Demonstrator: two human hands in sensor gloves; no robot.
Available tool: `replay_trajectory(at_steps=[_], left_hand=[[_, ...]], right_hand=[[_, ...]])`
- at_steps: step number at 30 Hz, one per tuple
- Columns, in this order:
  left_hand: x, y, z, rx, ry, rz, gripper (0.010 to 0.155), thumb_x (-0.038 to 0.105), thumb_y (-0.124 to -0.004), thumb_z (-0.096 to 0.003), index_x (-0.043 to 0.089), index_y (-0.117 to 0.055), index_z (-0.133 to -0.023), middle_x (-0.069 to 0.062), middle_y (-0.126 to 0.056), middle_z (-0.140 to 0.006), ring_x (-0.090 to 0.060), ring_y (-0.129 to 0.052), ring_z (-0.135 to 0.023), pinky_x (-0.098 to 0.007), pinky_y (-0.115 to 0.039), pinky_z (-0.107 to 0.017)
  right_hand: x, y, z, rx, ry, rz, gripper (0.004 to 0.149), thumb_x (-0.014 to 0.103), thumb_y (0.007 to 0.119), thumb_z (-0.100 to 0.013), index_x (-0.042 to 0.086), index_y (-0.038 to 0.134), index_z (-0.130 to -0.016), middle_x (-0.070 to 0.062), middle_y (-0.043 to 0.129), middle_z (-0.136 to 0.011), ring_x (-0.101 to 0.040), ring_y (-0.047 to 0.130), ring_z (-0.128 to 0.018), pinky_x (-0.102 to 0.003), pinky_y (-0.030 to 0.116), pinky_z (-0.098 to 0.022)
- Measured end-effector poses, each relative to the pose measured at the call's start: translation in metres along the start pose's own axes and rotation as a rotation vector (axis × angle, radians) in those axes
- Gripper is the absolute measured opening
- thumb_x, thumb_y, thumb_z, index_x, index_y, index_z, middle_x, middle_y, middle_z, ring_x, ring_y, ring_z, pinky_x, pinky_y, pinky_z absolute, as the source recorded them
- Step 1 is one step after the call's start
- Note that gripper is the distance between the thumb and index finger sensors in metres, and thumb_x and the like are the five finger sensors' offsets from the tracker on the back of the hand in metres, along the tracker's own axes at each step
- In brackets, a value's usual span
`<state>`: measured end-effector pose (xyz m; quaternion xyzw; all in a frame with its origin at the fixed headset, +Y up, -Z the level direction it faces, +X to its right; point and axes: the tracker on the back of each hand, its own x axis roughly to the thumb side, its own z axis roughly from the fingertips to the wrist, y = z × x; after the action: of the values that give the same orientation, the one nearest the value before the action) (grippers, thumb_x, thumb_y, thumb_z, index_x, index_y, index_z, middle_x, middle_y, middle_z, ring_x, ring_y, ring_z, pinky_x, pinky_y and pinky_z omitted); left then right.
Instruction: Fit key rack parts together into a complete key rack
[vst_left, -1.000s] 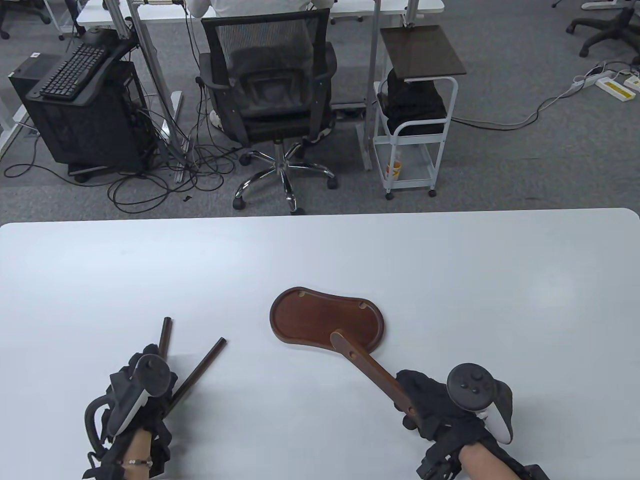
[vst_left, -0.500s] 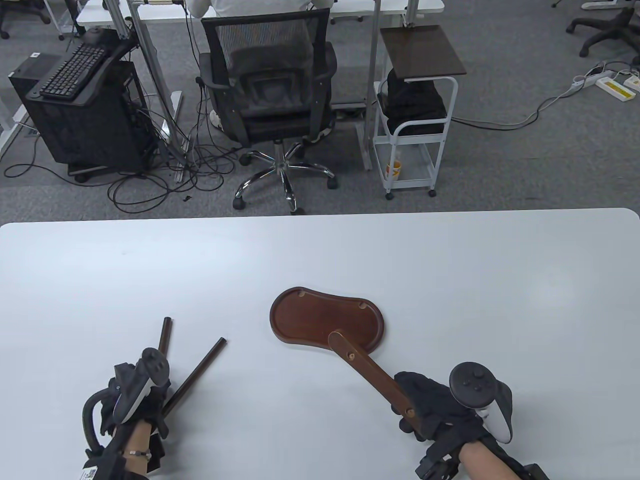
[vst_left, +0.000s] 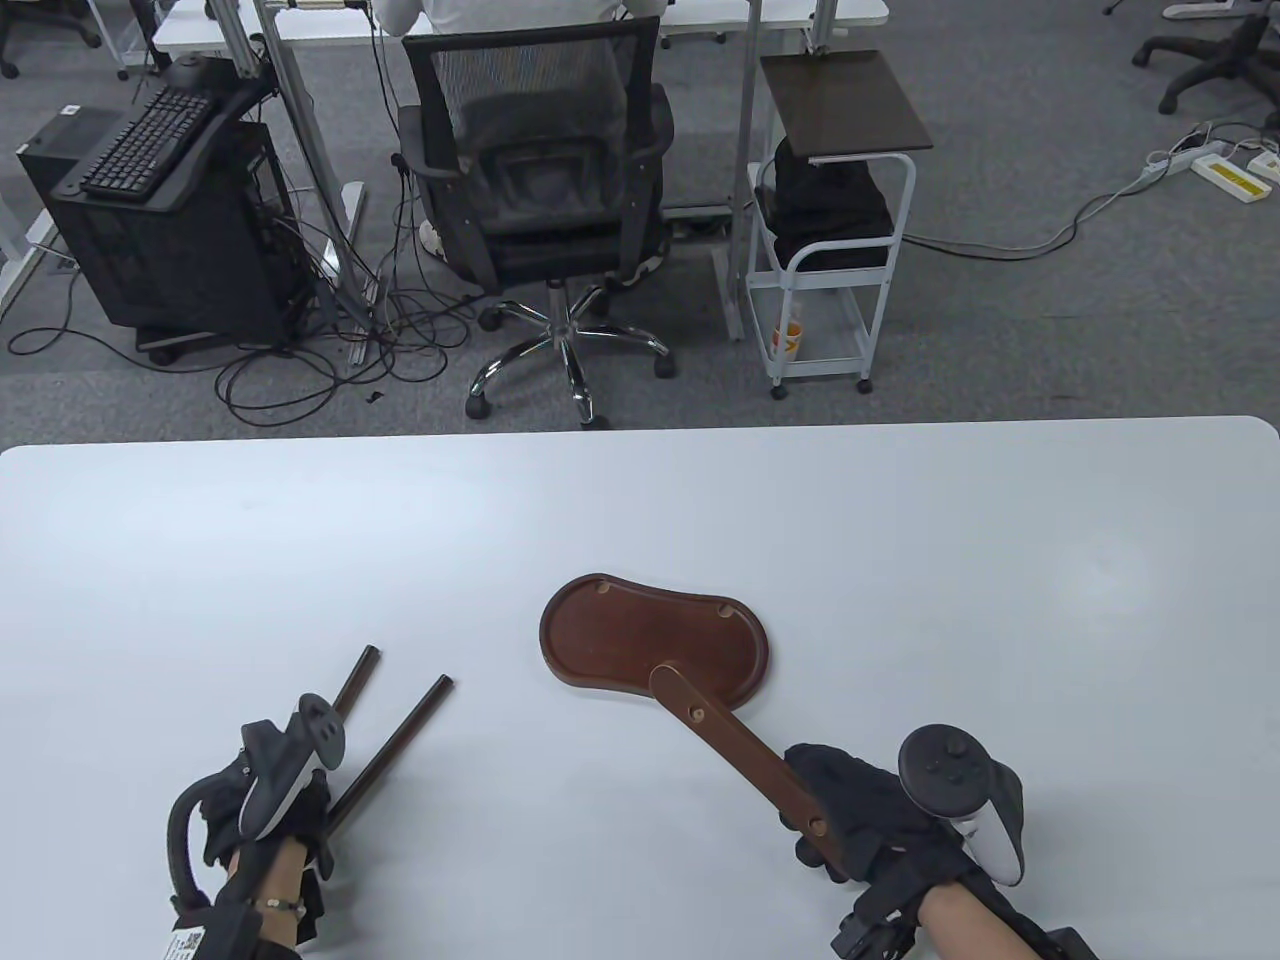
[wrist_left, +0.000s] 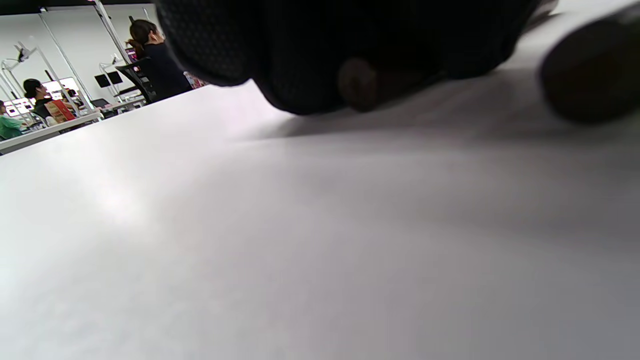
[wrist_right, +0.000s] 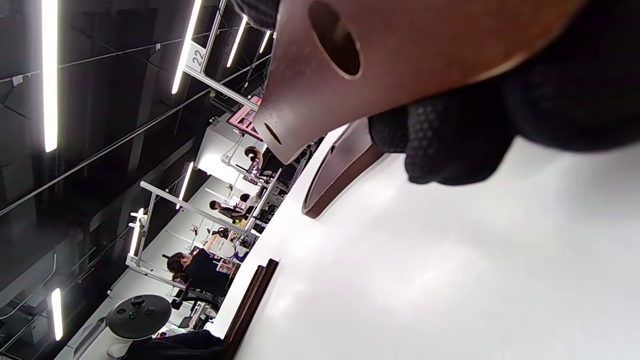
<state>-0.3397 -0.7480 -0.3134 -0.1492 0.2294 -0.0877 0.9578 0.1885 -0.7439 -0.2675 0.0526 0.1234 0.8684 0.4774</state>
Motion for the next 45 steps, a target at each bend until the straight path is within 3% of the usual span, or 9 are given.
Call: replay_trajectory(at_steps=[5, 12, 20, 34, 45], left_hand=[[-0.004, 0.001, 0.003, -0.009, -0.007, 0.047, 0.05, 0.045, -0.071, -0.0552, 0.018, -0.071, -0.098, -0.008, -0.083, -0.094, -0.027, -0.089, -0.081, -0.051, -0.077, -0.063], [-0.004, 0.023, 0.022, 0.238, -0.06, 0.13, 0.05, 0.045, -0.071, -0.054, 0.019, -0.071, -0.097, -0.006, -0.09, -0.089, -0.022, -0.097, -0.075, -0.046, -0.082, -0.06], [0.023, 0.044, 0.062, 0.366, -0.256, 0.287, 0.051, 0.046, -0.069, -0.0543, 0.017, -0.069, -0.097, -0.005, -0.094, -0.085, -0.018, -0.102, -0.068, -0.042, -0.086, -0.054], [0.084, 0.038, 0.112, 0.355, -0.683, 0.373, 0.052, 0.043, -0.057, -0.0564, 0.02, -0.053, -0.102, 0.0, -0.082, -0.087, -0.014, -0.094, -0.072, -0.04, -0.082, -0.059], [0.103, 0.035, 0.128, 0.31, -0.825, 0.425, 0.051, 0.044, -0.053, -0.0564, 0.02, -0.053, -0.102, 0.006, -0.084, -0.077, -0.007, -0.094, -0.064, -0.037, -0.084, -0.056]], right_hand=[[0.0, 0.0, 0.0, 0.003, -0.002, 0.001, 0.056, 0.036, 0.059, -0.059, -0.004, 0.071, -0.097, -0.024, 0.098, -0.072, -0.041, 0.106, -0.035, -0.051, 0.093, -0.018], [-0.003, 0.002, -0.001, 0.002, 0.015, -0.039, 0.056, 0.036, 0.059, -0.059, -0.004, 0.07, -0.097, -0.024, 0.098, -0.072, -0.041, 0.106, -0.035, -0.051, 0.093, -0.018], [-0.005, 0.001, -0.001, -0.036, 0.007, -0.082, 0.056, 0.036, 0.059, -0.059, -0.004, 0.07, -0.097, -0.024, 0.098, -0.072, -0.041, 0.106, -0.036, -0.05, 0.094, -0.019], [-0.003, 0.002, -0.001, -0.068, -0.026, -0.153, 0.056, 0.037, 0.058, -0.06, -0.003, 0.07, -0.097, -0.023, 0.097, -0.073, -0.04, 0.106, -0.037, -0.05, 0.093, -0.019], [-0.003, 0.008, -0.002, -0.034, -0.008, -0.19, 0.056, 0.037, 0.058, -0.06, -0.003, 0.07, -0.097, -0.023, 0.097, -0.073, -0.04, 0.106, -0.037, -0.05, 0.094, -0.019]])
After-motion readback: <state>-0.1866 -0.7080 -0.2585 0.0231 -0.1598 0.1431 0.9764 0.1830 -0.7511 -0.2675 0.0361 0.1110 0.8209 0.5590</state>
